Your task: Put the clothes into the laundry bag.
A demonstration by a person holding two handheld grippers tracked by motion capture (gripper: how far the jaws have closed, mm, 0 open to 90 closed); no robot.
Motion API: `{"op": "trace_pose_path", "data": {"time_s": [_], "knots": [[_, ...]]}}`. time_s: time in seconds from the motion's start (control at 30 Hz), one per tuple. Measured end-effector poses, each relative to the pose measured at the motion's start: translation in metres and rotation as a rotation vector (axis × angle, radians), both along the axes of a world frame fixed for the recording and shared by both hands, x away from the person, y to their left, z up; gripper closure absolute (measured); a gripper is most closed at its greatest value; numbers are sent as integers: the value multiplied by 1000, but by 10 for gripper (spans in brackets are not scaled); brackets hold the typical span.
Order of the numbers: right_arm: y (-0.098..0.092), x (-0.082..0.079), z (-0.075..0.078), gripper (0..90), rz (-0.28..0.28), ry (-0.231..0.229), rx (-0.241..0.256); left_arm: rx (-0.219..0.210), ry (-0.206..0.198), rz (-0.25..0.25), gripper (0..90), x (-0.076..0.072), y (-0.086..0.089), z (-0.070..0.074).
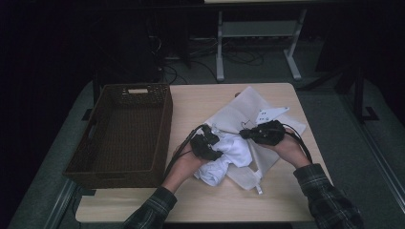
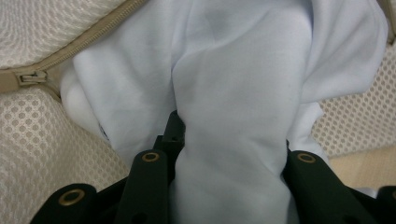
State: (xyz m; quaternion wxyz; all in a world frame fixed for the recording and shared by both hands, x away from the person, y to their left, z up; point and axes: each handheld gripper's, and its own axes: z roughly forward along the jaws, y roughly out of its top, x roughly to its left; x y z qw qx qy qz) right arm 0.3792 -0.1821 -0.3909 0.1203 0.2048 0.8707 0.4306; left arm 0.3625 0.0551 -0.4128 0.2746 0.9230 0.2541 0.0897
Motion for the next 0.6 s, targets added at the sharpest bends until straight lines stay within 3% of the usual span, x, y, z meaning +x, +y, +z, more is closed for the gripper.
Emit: {"op": "trace_pose_path", "data": {"time_s": [0.6], "knots": [[3, 0, 0, 875, -2, 3, 3, 13, 21, 71, 636, 13, -18, -3]]}}
